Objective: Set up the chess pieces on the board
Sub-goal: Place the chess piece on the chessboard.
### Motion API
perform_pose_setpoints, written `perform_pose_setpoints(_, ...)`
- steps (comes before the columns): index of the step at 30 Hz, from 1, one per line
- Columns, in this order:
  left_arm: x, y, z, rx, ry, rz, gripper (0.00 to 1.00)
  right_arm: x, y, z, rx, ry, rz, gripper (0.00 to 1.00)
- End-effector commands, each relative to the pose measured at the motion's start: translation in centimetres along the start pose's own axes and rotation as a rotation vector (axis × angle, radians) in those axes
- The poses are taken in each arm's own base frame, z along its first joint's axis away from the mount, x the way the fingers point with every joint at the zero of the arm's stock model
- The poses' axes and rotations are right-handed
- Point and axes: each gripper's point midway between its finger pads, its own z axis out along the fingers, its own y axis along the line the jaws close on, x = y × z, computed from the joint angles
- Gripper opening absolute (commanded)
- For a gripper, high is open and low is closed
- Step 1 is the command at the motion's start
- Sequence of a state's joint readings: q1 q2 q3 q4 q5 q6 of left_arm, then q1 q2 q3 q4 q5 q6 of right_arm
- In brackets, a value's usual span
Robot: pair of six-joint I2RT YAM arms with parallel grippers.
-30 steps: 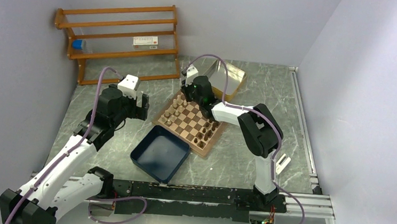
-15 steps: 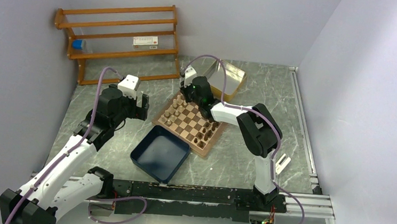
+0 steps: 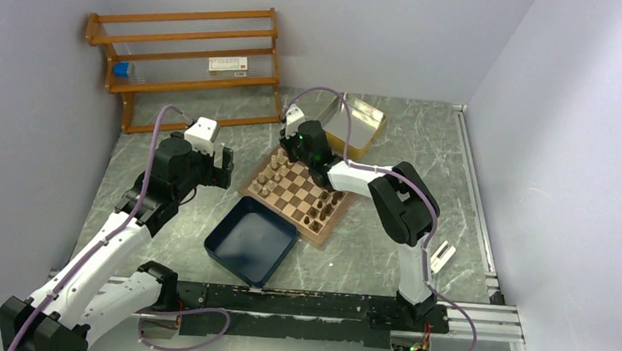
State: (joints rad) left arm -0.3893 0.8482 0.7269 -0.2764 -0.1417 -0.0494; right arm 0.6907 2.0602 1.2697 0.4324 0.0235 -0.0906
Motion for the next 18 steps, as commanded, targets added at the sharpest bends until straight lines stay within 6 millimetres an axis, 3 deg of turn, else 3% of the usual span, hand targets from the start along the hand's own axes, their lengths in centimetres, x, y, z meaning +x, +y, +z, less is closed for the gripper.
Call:
perform_pose_setpoints(1, -0.9, -0.1, -0.4, 0.015, -0.024, 0.002, 1.00, 0.2, -0.2, 0.4, 0.023, 0.004, -0.019, 0.07)
perform_pose_setpoints(18, -0.8, -0.1, -0.3, 0.013, -0.016, 0.004, 1.00, 1.5, -0.3, 0.7, 0.030, 0.039, -0.022, 0.08)
